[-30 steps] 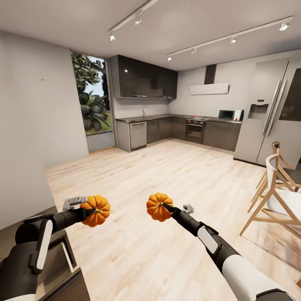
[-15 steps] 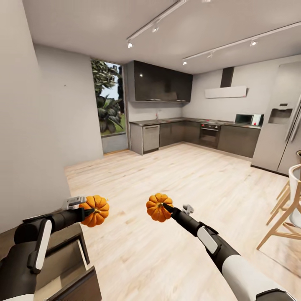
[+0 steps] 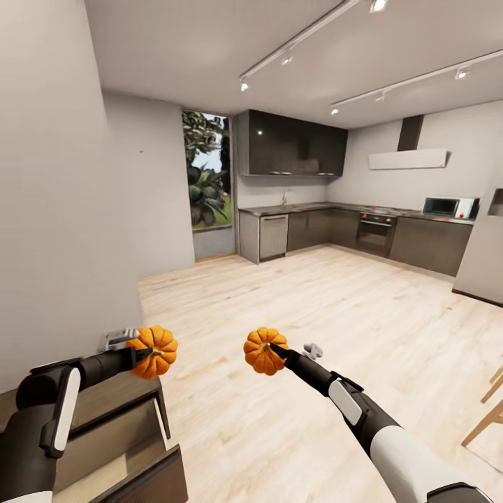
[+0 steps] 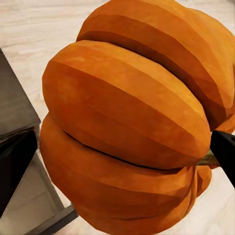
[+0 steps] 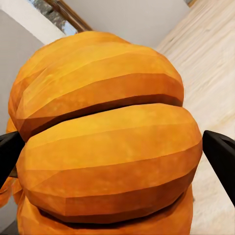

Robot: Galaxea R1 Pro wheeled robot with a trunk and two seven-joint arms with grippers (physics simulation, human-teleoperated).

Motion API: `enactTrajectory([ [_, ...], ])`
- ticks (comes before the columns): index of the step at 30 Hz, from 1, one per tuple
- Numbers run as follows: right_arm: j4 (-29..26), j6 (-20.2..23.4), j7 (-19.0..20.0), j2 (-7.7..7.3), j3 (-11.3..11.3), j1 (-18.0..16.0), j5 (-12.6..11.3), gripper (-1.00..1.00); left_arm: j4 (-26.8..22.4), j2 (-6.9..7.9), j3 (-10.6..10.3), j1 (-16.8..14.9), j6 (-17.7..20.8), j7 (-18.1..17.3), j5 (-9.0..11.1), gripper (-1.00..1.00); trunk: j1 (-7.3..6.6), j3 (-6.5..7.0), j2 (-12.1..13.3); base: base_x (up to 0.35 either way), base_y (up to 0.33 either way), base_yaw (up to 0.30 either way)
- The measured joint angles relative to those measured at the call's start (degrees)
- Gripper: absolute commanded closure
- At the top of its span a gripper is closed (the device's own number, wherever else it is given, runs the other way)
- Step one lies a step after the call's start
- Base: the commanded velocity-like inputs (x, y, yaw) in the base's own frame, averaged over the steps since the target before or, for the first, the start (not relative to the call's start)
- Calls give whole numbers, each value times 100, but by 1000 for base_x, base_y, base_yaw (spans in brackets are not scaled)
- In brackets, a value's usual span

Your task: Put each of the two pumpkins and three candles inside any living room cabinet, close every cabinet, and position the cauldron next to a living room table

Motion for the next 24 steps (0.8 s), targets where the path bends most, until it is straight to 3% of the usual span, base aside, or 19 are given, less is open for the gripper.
enactTrajectory([
  [6, 0, 5, -66, 0, 3, 0, 39, 100, 2, 83, 122, -6, -6, 3, -24, 100, -132, 148, 241, 0, 0, 217],
  [13, 1, 19, -127, 0, 4, 0, 266, 100, 4, 276, 247, -7, -1, -9, 24, 100, -286, 321, 522, 0, 0, 217],
  [24, 0, 21, -132, 8, 7, 2, 320, 100, 3, 299, 302, -7, 9, -12, 44, 100, -527, 593, 963, 0, 0, 217],
])
